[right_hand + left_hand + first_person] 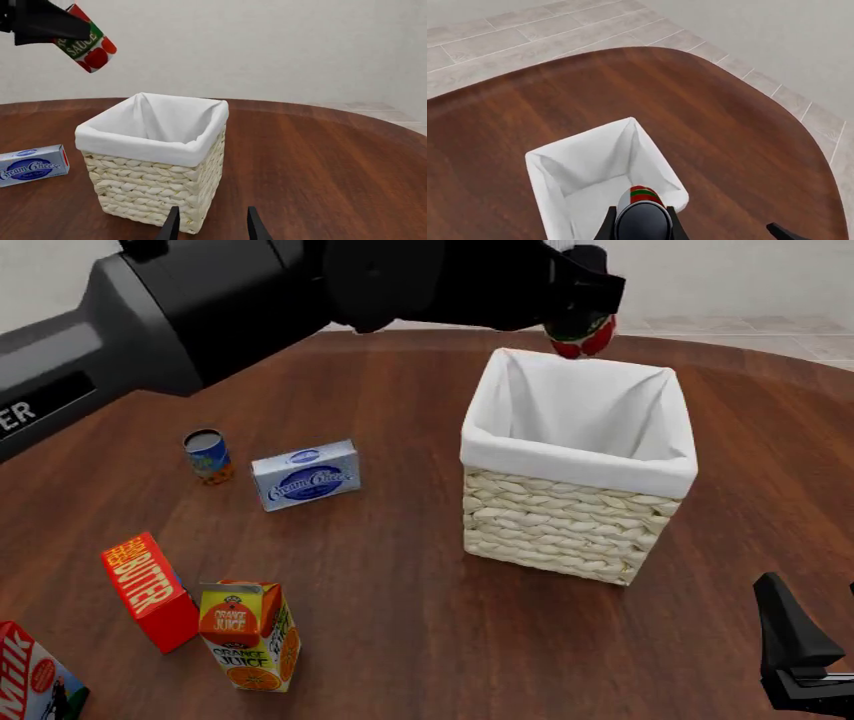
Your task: Pick up the tomato sauce, and put it in the basket.
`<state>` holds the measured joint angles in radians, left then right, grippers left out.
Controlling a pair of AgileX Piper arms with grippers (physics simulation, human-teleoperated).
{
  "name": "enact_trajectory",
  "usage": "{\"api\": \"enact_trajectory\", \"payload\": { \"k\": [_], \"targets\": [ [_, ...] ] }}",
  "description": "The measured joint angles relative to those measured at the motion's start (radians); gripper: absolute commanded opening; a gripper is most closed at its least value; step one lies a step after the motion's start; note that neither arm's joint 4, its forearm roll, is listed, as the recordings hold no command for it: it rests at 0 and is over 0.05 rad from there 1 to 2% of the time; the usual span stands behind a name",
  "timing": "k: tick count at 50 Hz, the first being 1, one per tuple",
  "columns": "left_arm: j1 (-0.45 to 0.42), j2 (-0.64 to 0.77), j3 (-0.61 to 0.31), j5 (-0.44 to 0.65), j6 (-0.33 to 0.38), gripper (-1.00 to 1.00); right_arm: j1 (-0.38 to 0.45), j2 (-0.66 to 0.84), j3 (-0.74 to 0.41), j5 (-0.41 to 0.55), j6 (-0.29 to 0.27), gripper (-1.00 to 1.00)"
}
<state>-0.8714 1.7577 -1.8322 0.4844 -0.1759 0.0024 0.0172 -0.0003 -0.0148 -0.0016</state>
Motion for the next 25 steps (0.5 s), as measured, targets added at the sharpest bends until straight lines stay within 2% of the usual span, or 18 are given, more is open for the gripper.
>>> {"api": "enact_trajectory", "payload": {
  "k": [25],
  "targets": [
    [0.022,0.054,0.039,-0.086,-0.013,-1.00,0.000,0.000,0.000,0.000,0.000,1.00]
  ]
}}
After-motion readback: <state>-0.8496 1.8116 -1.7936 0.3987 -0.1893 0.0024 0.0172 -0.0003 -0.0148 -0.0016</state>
